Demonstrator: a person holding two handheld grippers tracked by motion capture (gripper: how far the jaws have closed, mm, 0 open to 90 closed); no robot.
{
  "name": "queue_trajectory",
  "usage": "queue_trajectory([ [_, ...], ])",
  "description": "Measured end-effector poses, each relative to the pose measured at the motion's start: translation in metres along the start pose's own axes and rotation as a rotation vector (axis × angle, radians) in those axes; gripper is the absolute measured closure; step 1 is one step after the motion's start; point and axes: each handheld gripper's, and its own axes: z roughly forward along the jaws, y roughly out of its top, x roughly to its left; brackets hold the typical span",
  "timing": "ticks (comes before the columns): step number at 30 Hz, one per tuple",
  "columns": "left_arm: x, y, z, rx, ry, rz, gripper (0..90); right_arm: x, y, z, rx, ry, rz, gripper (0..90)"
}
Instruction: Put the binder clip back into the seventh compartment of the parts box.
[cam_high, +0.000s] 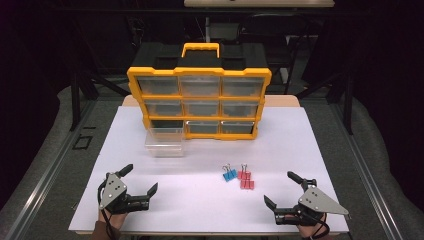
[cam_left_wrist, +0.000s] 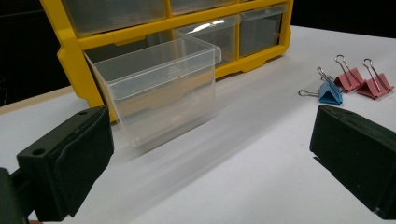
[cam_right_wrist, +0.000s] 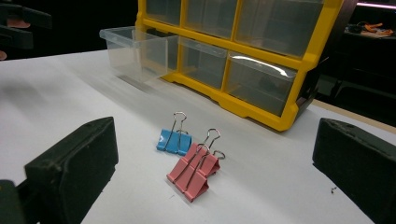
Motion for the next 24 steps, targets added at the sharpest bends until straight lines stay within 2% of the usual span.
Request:
queue_trajectory([
  [12,0.0007,-0.0003,0.0045,0.028,-0.020,0.002,0.0,-0.0017,-0.0027,0.0028,0.039,0.003,-0.006,0.0],
  [17,0.0007,-0.0015,0.0071,0.060,-0.025,0.002,0.0,-0.0013,-0.0036,0.0046,0.055,0.013,-0.002,0.0],
  [24,0.0015,0.0009,0.0098,0.058,-0.022,0.006,0.0,-0.0006,-0.0050,0.0098,0.080,0.030,-0.015,0.0],
])
